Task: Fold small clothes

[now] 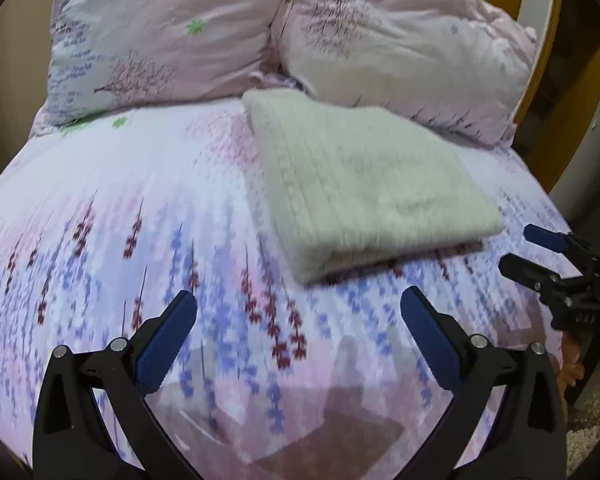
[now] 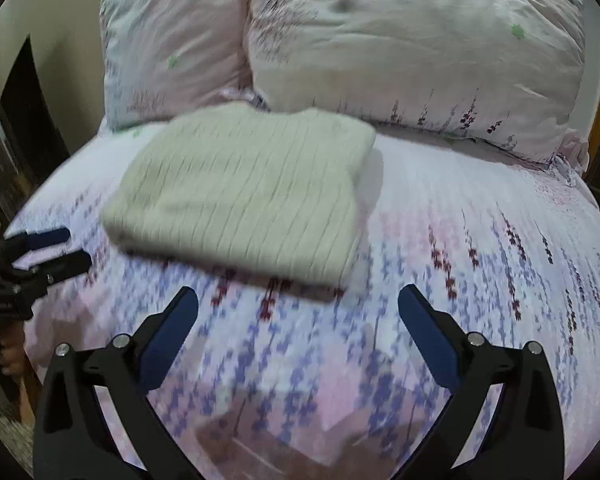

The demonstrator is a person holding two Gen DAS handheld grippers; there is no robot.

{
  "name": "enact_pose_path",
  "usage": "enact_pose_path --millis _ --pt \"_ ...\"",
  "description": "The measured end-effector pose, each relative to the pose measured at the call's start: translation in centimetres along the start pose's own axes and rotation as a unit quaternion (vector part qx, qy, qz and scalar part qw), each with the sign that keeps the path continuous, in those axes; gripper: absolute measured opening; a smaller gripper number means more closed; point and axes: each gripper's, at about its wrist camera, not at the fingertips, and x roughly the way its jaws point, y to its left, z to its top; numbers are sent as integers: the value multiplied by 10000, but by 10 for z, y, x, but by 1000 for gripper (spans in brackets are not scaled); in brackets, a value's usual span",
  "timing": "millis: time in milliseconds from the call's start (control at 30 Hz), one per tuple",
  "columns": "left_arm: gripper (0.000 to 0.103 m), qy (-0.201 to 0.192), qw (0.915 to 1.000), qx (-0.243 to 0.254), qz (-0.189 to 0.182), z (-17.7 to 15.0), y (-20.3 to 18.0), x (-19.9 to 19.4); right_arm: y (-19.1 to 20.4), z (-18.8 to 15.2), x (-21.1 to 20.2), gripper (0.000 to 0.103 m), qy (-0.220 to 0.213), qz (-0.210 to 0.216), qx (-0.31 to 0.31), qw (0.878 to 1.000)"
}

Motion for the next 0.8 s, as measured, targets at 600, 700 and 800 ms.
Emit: enact_pose_path --millis 600,700,800 --pt "102 893 9932 346 657 -22 -22 20 10 -27 14 100 768 -316 33 9965" --pt "102 925 9932 322 633 -22 -20 22 10 -29 18 101 861 -387 30 9955" --pt "102 937 9927 353 675 -22 -21 23 9 -29 19 101 895 -367 91 9953"
